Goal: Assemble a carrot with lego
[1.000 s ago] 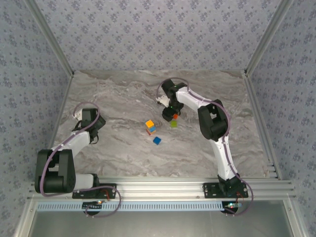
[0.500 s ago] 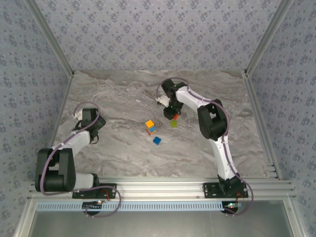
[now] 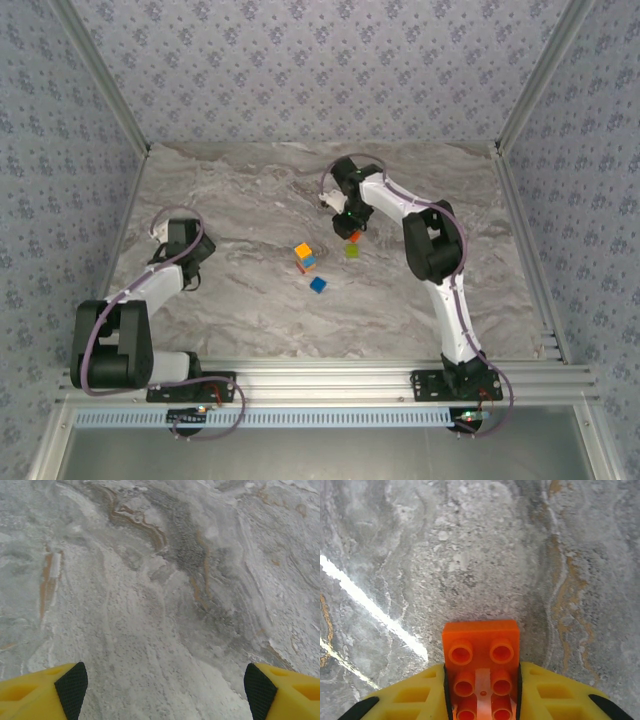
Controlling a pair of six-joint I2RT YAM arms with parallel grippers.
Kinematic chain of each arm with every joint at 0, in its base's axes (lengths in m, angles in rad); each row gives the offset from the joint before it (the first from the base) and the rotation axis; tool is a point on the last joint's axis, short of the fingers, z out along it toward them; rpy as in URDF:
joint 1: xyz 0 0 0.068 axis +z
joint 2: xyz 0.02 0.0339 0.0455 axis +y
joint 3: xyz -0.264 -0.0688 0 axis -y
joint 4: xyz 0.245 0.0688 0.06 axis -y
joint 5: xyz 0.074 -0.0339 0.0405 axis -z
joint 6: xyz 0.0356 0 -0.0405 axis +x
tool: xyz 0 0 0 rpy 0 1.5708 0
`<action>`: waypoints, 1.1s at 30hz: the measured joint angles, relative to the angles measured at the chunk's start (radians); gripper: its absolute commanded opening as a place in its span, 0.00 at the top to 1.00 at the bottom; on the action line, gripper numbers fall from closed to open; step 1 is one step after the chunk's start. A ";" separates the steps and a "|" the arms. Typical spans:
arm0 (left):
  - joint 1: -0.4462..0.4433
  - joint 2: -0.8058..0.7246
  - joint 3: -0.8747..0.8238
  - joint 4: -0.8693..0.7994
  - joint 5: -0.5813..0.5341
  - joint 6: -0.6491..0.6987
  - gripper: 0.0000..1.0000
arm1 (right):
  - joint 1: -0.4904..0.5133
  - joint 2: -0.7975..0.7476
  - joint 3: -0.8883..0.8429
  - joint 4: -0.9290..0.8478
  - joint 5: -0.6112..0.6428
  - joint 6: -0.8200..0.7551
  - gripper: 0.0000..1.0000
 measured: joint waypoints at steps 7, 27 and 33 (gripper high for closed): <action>-0.093 -0.008 0.021 -0.007 0.014 0.057 0.22 | -0.007 -0.097 0.021 -0.034 0.002 0.116 0.72; -0.299 -0.146 -0.126 0.129 0.312 0.162 0.21 | 0.269 -0.293 0.114 -0.163 -0.012 0.392 0.71; -0.455 -0.003 -0.039 0.126 0.364 0.235 0.22 | 0.270 -0.304 0.114 -0.174 0.007 0.409 0.71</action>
